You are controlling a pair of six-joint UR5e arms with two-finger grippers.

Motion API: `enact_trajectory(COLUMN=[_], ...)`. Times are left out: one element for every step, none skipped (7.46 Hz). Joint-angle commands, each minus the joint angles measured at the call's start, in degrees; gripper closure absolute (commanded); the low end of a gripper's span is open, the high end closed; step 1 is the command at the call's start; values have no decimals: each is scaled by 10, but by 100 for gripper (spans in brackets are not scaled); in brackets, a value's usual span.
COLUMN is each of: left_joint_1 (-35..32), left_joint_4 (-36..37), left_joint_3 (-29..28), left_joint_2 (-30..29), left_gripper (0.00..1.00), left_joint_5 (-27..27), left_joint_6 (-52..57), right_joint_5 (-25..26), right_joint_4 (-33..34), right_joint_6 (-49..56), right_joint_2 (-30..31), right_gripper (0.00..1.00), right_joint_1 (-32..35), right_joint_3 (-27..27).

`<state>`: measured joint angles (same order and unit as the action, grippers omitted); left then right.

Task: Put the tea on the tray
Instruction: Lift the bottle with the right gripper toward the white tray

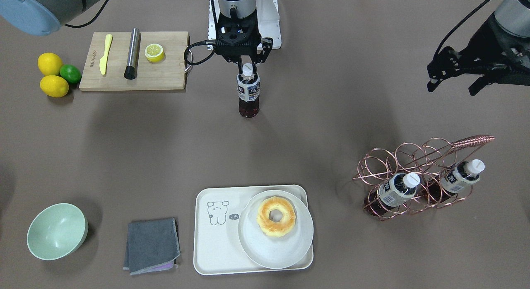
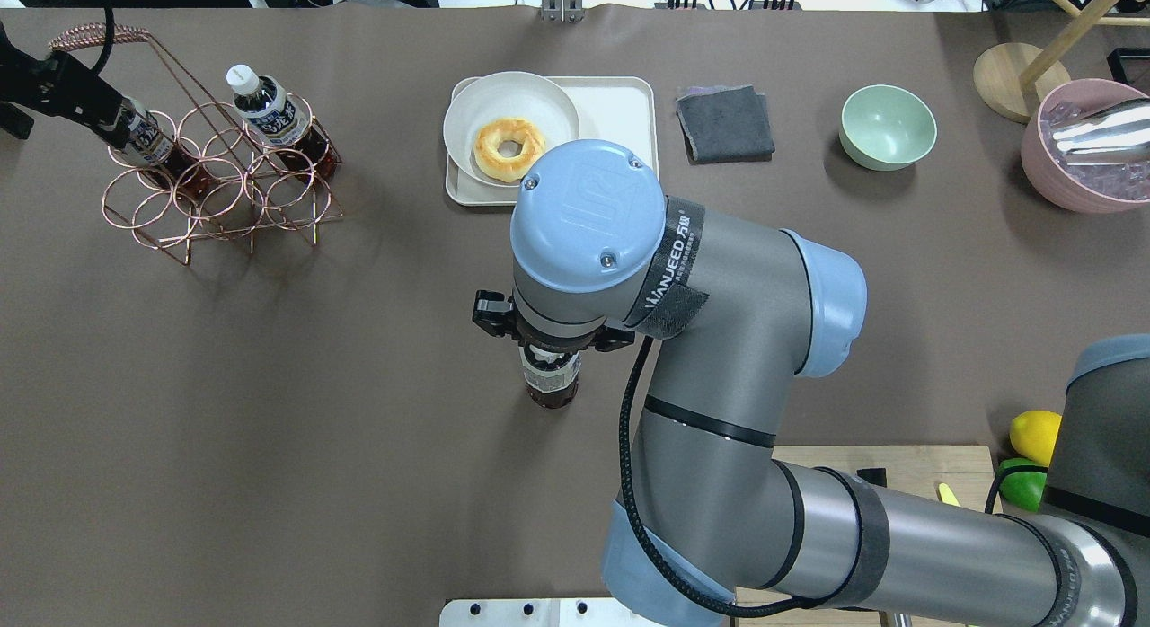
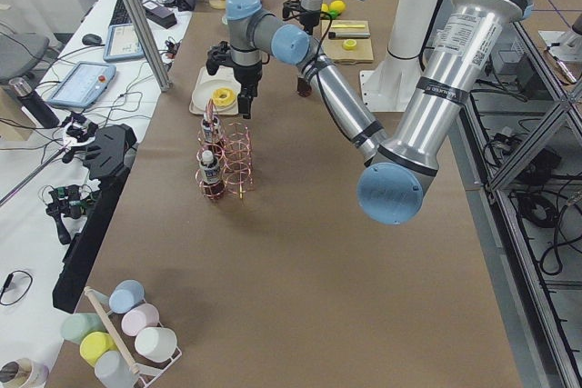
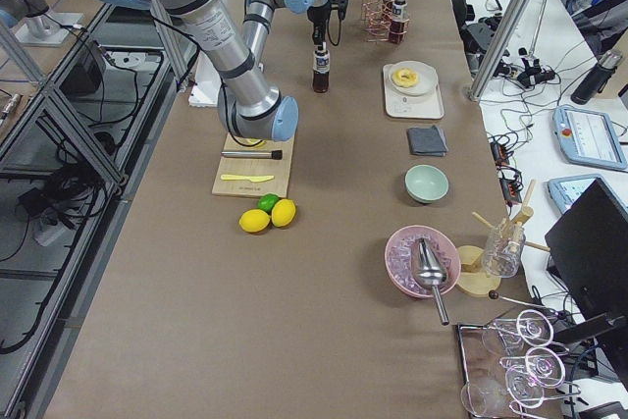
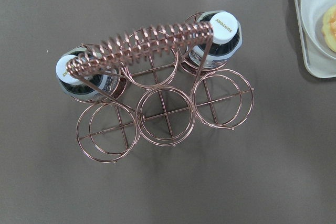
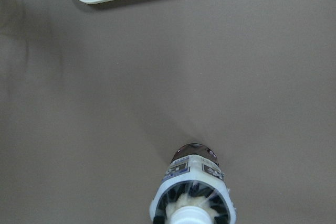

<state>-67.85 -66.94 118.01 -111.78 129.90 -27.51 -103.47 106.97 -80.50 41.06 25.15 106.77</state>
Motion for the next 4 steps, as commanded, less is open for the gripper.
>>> enact_trajectory(left_joint_1=[0,-2,-19,-29], left_joint_4=[-2,-1,-1,-2], left_joint_3=[3,9,32,55], left_joint_2=[4,5,32,58], left_gripper=[3,3,3,3], left_joint_5=[0,0,0,0], left_joint_6=[0,-1,2,4], right_joint_5=[0,-2,-9,-42], right_joint_4=[1,30,76,82], right_joint_6=[17,29,84,134], right_joint_2=[-4,-23,-48,-49], right_gripper=[100,100,100,100], right_joint_1=[5,25,61,110], right_joint_3=[-2,-2,-7,-22])
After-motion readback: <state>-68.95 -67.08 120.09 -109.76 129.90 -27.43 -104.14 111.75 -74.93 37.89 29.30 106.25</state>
